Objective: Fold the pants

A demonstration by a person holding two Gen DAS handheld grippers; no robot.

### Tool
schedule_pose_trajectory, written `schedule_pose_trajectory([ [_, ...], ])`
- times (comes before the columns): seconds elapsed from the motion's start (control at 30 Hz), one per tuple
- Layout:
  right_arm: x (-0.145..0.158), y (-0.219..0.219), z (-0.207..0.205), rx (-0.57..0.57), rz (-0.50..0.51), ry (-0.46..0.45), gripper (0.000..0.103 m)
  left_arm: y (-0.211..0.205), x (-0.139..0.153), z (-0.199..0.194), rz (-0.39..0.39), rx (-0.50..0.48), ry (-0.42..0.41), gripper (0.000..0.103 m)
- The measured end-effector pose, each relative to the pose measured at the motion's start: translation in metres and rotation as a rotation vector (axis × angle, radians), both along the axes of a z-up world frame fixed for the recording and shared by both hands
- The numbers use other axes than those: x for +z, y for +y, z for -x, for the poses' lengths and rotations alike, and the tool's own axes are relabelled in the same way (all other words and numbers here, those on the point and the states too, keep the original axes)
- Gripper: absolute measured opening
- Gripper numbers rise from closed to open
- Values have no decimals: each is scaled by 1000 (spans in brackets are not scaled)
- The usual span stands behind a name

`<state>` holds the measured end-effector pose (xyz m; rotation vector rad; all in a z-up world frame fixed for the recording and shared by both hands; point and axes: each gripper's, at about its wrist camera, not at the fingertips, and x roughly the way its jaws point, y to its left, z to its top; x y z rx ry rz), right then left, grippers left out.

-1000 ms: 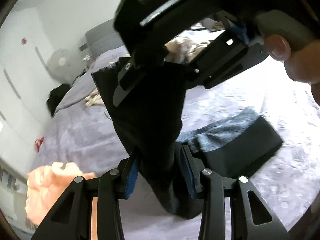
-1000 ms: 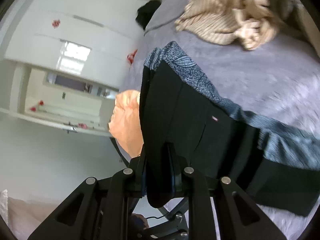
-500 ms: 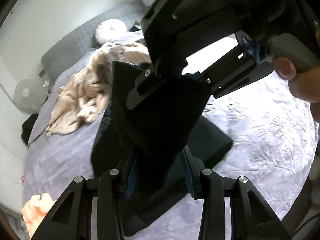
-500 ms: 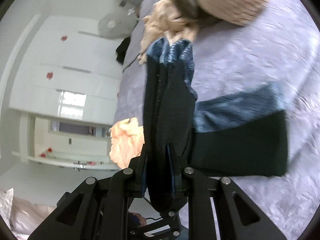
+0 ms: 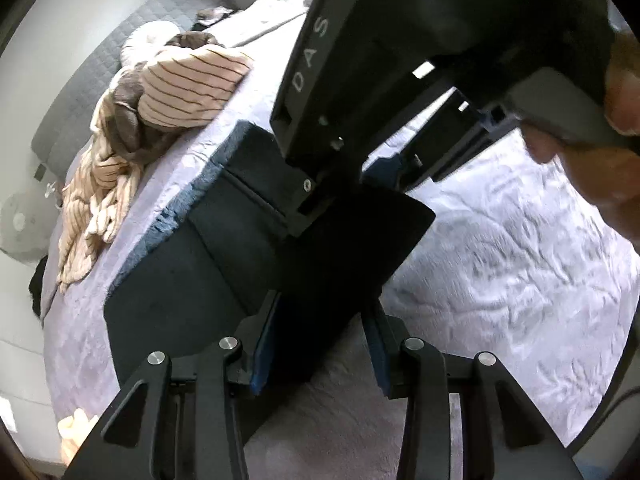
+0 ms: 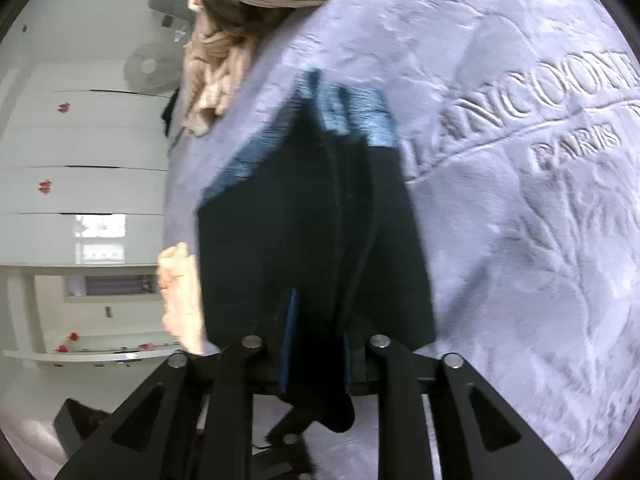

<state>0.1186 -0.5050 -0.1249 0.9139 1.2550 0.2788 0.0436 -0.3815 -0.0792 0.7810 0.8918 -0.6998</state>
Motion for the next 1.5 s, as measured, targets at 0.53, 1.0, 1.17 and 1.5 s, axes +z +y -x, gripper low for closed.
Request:
schedule_pose_trajectory([
  [0.53, 29, -8, -8, 17, 190, -19, 16, 90, 48, -84, 156, 363, 93, 63],
  [1.0, 62, 32, 1, 70, 435, -27, 17, 177, -12, -159, 99, 750, 260, 63],
  [1.17, 29, 41, 8, 88, 482, 49, 17, 179, -18, -158, 99, 754, 284, 79],
  [1.5, 33, 40, 12, 69, 483, 66, 18, 179, -16, -156, 97, 754, 303, 79],
])
